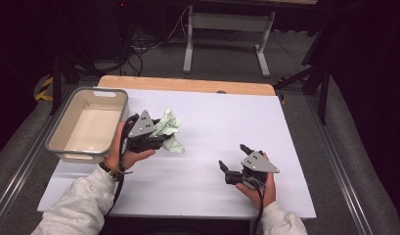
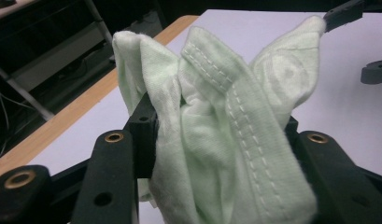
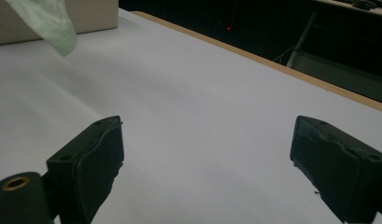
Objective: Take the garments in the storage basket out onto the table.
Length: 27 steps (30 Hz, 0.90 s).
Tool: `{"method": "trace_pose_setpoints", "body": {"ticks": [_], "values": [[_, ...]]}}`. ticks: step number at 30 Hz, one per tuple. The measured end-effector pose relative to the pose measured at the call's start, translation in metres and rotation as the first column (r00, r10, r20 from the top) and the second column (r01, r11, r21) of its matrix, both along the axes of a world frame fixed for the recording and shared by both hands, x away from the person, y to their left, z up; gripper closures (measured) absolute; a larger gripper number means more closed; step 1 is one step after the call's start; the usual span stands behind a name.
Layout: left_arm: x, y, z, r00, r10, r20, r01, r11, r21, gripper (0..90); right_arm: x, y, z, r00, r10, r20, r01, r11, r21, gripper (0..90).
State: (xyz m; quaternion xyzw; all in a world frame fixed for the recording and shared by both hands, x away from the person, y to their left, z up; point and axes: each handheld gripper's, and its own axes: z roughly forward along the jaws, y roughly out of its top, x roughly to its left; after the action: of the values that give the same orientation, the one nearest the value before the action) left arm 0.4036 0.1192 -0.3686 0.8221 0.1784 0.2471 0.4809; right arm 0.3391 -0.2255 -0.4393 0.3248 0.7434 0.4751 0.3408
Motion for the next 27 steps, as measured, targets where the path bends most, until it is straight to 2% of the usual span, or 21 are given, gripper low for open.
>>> {"method": "trace_pose_setpoints", "body": {"ticks": [13, 21, 27], "values": [[0.011, -0.023, -0.014, 0.9984, -0.039, -0.04, 0.04, 0.999, 0.021, 52.2, 0.0, 0.0, 0.0, 1.0, 0.0, -0.002, 0.0, 1.0, 0.0, 10.0], [0.018, -0.043, -0.026, 0.9943, -0.068, -0.082, 0.069, 0.9976, 0.009, 52.0, 0.0, 0.0, 0.0, 1.0, 0.001, -0.003, -0.001, 1.0, -0.001, 10.0], [0.021, -0.056, -0.031, 0.991, -0.093, -0.096, 0.096, 0.995, 0.028, 51.6, 0.0, 0.0, 0.0, 1.0, 0.002, -0.002, -0.002, 1.0, -0.002, 10.0]]}}
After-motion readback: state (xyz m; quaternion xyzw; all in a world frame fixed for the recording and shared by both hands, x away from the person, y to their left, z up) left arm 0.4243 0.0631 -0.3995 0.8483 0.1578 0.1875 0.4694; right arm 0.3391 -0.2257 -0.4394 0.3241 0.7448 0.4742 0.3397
